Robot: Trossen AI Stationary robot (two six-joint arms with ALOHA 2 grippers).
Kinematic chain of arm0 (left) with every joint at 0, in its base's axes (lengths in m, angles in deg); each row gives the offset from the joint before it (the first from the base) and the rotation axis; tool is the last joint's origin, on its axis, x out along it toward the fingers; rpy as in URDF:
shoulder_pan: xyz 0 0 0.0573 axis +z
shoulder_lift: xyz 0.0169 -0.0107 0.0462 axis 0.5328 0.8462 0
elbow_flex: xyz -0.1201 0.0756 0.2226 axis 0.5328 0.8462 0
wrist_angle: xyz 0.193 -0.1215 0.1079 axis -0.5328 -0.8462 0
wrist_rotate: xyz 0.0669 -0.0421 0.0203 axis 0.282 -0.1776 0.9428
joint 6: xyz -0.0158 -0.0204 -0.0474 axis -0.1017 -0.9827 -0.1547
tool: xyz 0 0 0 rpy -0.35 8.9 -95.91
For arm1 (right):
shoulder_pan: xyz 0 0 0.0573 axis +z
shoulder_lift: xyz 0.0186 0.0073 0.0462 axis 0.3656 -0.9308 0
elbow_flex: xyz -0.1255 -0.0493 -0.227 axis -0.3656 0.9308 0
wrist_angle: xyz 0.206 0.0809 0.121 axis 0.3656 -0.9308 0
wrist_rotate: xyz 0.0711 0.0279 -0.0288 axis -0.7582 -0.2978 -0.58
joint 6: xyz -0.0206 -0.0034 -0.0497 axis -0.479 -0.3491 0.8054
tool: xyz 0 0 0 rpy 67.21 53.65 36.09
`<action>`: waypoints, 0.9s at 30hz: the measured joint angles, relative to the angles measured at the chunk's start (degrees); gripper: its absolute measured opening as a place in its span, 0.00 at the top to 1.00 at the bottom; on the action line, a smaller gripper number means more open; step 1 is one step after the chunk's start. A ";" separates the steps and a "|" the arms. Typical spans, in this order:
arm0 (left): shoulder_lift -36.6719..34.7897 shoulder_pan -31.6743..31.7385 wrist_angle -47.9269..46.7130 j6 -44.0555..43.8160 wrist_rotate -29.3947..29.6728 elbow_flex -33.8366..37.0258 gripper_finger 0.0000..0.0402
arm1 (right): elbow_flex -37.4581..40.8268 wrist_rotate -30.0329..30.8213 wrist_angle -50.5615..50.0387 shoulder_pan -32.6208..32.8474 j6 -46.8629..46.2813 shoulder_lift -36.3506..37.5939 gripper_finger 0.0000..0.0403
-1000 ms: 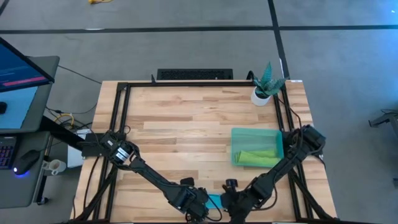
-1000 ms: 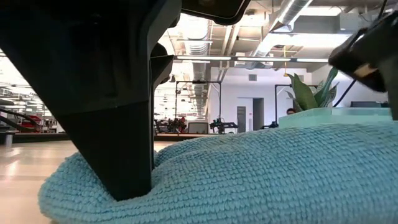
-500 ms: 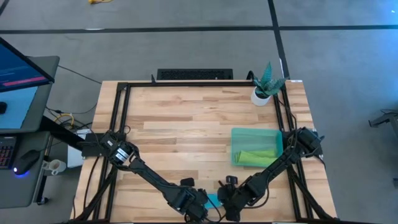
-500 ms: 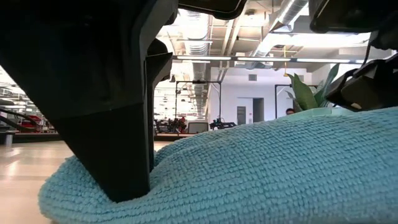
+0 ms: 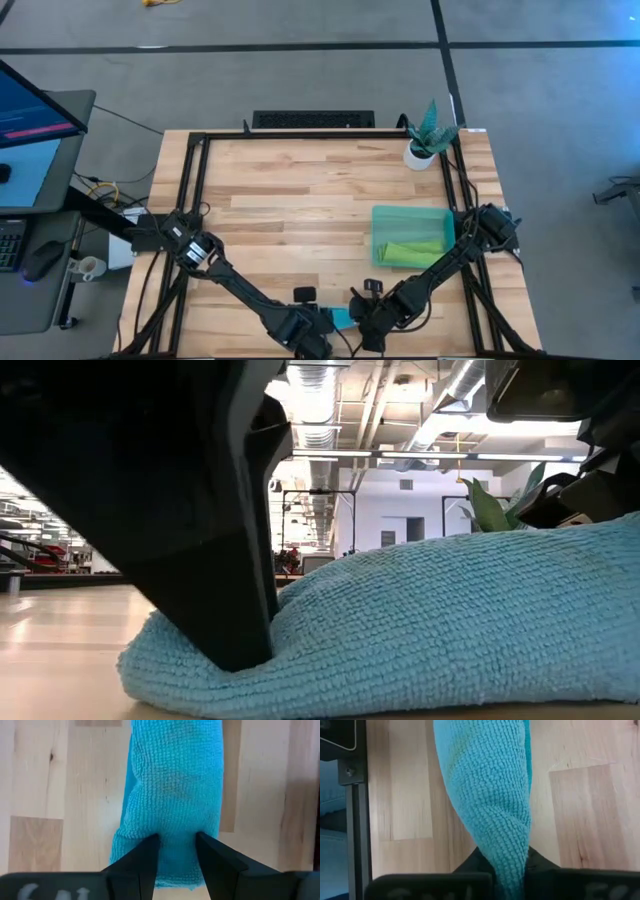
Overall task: Roll microfiber towels into tight, uniform cylinder then place into a basket
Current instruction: Roll the blue towel, then put the blue towel into the green bin
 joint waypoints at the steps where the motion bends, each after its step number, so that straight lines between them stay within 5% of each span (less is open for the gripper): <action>1: 0.00 -0.15 -0.10 0.32 0.37 -0.02 0.68 | 0.00 0.00 -0.02 0.02 -0.02 0.00 0.92; 10: -2.85 -2.51 -5.26 2.37 8.42 -0.15 0.68 | 0.04 -0.39 -0.02 0.02 -0.02 0.00 0.89; 14: -5.88 -3.91 -11.20 2.13 16.63 -0.25 0.68 | 0.04 -0.37 0.02 0.02 0.00 0.00 0.91; 19: -11.54 -5.43 -20.19 -4.26 23.80 -0.11 0.71 | 0.04 -0.35 0.04 0.06 -0.66 0.00 0.91; 27: -15.98 -6.92 -20.01 -15.31 31.04 6.00 0.84 | 0.04 -0.33 -0.01 0.06 -1.29 0.00 0.91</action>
